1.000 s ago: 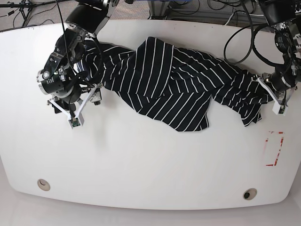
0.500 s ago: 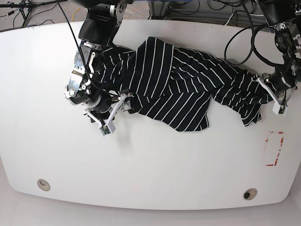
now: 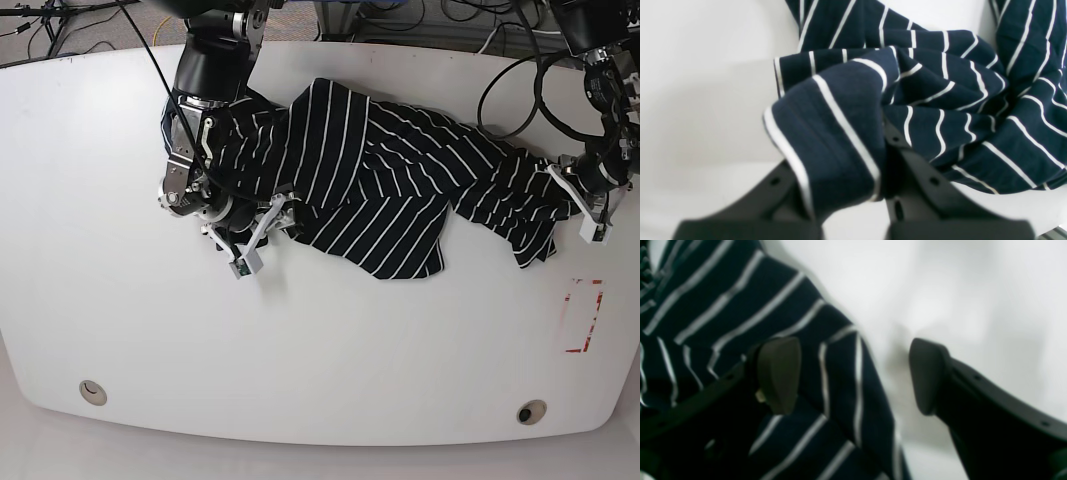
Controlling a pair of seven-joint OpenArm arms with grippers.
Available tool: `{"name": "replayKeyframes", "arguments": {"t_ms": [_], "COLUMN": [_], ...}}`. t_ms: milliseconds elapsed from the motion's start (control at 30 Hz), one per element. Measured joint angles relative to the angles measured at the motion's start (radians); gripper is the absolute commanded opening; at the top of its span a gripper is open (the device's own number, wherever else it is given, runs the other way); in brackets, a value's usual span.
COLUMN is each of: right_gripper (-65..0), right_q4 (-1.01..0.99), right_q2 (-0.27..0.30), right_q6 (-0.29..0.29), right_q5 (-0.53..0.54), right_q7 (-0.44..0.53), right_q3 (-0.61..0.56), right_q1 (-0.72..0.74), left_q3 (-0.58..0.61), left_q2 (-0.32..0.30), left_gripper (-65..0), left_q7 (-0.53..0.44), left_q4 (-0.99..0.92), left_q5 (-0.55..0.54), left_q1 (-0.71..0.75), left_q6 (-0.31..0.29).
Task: Fold the T-shirt properly
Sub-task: 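Move the right gripper onto the shirt edge and grasp it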
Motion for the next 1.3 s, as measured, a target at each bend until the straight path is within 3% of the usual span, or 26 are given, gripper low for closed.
{"name": "replayKeyframes", "arguments": {"t_ms": [500, 567, 667, 867, 1033, 1300], "right_gripper": [-16.5, -19.2, -29.3, -63.1, -63.7, -65.0], "right_q4": [0.024, 0.024, 0.023, 0.023, 0.043, 0.237], "right_q2": [-0.041, -0.04, -0.04, -0.032, -0.032, -0.013], "right_q6": [0.0, 0.001, 0.001, 0.002, 0.004, 0.003], "right_q5": [0.014, 0.015, 0.014, 0.005, -0.013, -0.023], "right_q7": [0.016, 0.016, 0.015, -0.001, -0.032, -0.082], "right_q3": [-0.108, -0.112, -0.109, -0.106, -0.108, -0.108], "right_q1": [-0.054, -0.055, -0.054, -0.056, -0.053, -0.073], "left_q3": [0.0, 0.0, 0.0, 0.0, 0.0, 0.005], "left_q2": [0.0, 0.0, 0.001, 0.0, 0.001, 0.0], "left_gripper": [-65.0, -65.0, -65.0, -65.0, -65.0, -65.0], "left_q7": [0.0, 0.0, 0.0, 0.0, 0.0, 0.0], "left_q4": [-0.001, -0.001, -0.001, -0.001, -0.001, -0.001], "left_q5": [0.0, 0.001, 0.0, -0.002, -0.003, -0.002], "left_q1": [0.0, 0.0, 0.0, 0.0, 0.0, -0.009], "left_q6": [0.0, 0.0, 0.0, 0.0, 0.0, 0.0]}}
